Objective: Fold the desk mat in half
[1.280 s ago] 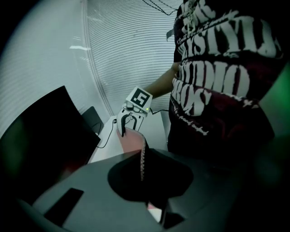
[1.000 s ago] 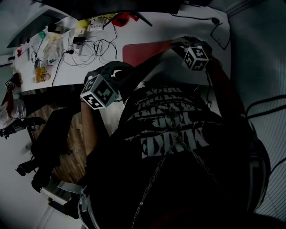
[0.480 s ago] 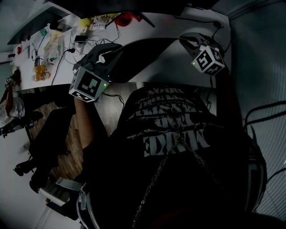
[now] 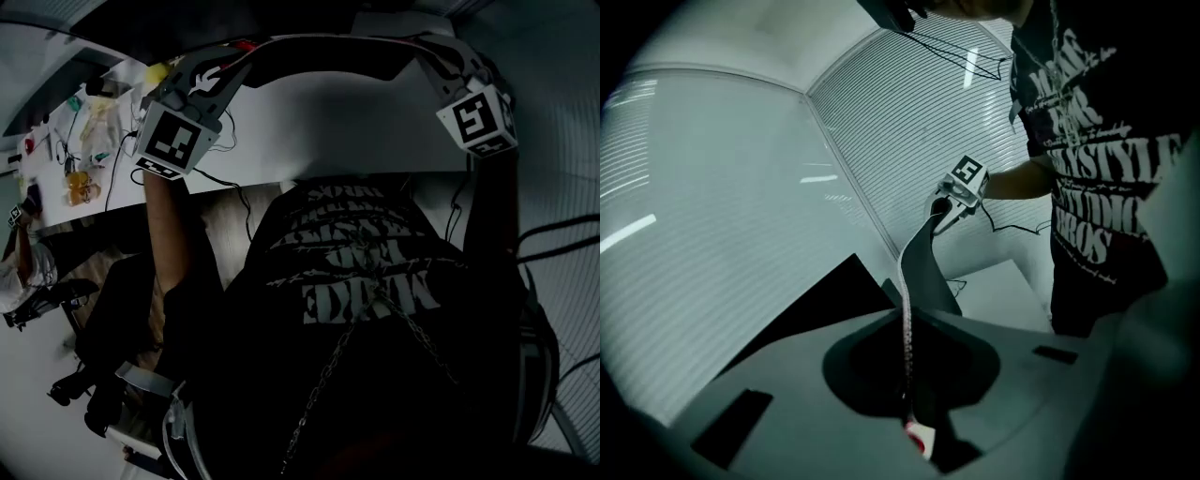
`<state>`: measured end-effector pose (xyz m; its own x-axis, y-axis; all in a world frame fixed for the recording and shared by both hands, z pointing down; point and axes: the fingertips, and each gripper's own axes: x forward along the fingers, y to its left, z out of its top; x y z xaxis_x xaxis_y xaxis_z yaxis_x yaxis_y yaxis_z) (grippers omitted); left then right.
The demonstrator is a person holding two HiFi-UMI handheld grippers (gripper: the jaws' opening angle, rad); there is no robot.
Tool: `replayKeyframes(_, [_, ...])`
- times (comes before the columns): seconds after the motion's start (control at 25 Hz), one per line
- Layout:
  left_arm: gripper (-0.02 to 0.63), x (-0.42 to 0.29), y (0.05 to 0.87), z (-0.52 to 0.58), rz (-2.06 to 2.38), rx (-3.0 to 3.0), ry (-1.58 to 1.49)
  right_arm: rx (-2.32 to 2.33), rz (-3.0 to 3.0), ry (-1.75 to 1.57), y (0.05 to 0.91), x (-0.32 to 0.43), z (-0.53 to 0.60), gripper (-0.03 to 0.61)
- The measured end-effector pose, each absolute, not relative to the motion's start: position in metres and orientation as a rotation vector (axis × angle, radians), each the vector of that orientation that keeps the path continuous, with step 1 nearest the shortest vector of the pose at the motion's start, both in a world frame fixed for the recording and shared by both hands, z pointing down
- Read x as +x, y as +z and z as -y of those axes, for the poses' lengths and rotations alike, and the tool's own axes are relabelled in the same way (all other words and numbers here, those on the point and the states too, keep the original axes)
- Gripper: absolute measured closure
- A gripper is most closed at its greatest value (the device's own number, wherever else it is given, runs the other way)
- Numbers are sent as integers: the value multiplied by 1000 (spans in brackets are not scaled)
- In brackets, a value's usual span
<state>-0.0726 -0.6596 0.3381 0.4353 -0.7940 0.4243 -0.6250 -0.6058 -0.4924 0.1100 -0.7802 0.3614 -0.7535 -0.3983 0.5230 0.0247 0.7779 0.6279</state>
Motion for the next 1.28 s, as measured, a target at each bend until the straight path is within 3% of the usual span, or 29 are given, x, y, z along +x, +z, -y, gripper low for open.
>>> replayKeyframes(0.64, [591,-10,500,572,-1064,-2979,-990,-15,2127,-335,512,180,676,565])
replayKeyframes(1.28, [591,-35,594,602,-1298,-3112,-1130,-50,2054,-93,596,165,690,565])
